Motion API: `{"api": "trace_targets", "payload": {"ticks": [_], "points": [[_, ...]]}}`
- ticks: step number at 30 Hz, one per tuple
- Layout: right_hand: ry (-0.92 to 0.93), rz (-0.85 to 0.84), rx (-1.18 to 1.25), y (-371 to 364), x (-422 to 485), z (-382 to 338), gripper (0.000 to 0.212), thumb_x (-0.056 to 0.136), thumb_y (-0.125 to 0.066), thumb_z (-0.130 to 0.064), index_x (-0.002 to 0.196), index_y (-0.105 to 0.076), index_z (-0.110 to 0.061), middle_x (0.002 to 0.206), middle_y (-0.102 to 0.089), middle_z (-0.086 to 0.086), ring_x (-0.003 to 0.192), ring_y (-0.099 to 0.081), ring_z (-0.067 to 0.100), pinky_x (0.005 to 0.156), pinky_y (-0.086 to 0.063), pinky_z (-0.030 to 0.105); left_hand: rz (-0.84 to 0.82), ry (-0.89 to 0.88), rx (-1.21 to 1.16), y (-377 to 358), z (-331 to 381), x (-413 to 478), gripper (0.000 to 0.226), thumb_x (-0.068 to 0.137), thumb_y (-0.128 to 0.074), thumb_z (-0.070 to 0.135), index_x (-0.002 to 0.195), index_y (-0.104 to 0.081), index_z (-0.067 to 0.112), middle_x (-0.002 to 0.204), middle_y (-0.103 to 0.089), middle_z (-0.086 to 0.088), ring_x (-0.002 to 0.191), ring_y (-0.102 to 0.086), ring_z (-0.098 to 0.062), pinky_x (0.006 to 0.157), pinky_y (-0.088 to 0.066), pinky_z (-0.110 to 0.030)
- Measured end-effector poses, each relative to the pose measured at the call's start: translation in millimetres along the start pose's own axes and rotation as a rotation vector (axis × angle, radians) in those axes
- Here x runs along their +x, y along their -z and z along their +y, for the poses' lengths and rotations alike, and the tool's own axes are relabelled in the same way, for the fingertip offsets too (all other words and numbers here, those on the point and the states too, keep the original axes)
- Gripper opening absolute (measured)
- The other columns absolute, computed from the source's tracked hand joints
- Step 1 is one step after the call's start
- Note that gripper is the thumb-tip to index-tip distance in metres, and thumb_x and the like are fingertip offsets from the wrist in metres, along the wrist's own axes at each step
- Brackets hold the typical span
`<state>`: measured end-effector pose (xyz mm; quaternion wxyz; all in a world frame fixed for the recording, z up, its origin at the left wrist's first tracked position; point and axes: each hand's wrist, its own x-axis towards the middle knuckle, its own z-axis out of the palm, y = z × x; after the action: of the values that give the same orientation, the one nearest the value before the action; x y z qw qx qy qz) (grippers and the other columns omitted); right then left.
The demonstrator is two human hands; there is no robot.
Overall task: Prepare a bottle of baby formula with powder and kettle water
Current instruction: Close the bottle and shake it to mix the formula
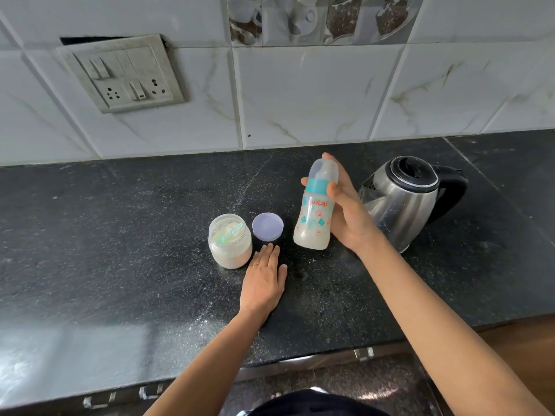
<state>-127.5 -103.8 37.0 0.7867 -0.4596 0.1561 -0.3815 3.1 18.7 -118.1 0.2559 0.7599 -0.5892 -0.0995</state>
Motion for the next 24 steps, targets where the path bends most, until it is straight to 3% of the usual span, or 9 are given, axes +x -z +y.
{"api": "trace_targets", "payload": {"ticks": [4, 6, 10, 14, 24], "points": [[-0.024, -0.089, -0.217, 21, -5, -1, 0.072, 0.067, -0.084, -0.023, 0.129, -0.047, -0.025, 0.123, -0.059, 0.010, 0.122, -0.052, 0.037, 0.097, -0.047, 0.046, 0.003, -0.002, -0.002, 0, -1, -1, 0.049, 0.099, -0.037, 0.033, 0.143, -0.036, 0.011, 0.151, -0.033, -0.008, 0.142, -0.023, -0.019, 0.117, -0.010, -0.029], [-0.059, -0.105, -0.356, 29, -5, -2, 0.069, 0.068, -0.083, -0.013, 0.126, -0.048, -0.023, 0.122, -0.058, 0.014, 0.117, -0.054, 0.037, 0.097, -0.047, 0.050, 0.003, -0.003, -0.004, 0, -1, -1, 0.049, 0.099, -0.037, 0.033, 0.143, -0.035, 0.011, 0.151, -0.033, -0.008, 0.142, -0.023, -0.019, 0.117, -0.010, -0.029], [-0.142, -0.141, -0.611, 34, -1, -2, 0.061, 0.071, -0.075, 0.002, 0.120, -0.047, -0.021, 0.117, -0.058, 0.009, 0.107, -0.060, 0.021, 0.090, -0.051, 0.038, 0.004, -0.003, 0.003, -1, -1, 0, 0.049, 0.099, -0.036, 0.032, 0.143, -0.035, 0.011, 0.151, -0.033, -0.008, 0.142, -0.022, -0.019, 0.116, -0.008, -0.028], [-0.200, -0.213, -0.799, 48, 2, 5, 0.058, 0.076, -0.070, 0.009, 0.116, -0.042, -0.022, 0.124, -0.052, 0.017, 0.115, -0.056, 0.024, 0.094, -0.050, 0.040, 0.000, -0.003, 0.010, -2, -2, -1, 0.049, 0.099, -0.036, 0.031, 0.143, -0.035, 0.011, 0.150, -0.034, -0.008, 0.141, -0.023, -0.019, 0.116, -0.008, -0.028], [-0.292, -0.246, -0.843, 63, -4, 13, 0.050, 0.080, -0.065, 0.015, 0.112, -0.041, -0.014, 0.136, -0.050, 0.011, 0.125, -0.051, 0.021, 0.099, -0.047, 0.038, -0.001, 0.003, 0.025, -4, -4, 0, 0.049, 0.099, -0.037, 0.032, 0.143, -0.035, 0.011, 0.150, -0.034, -0.008, 0.141, -0.023, -0.019, 0.116, -0.009, -0.029]]}}
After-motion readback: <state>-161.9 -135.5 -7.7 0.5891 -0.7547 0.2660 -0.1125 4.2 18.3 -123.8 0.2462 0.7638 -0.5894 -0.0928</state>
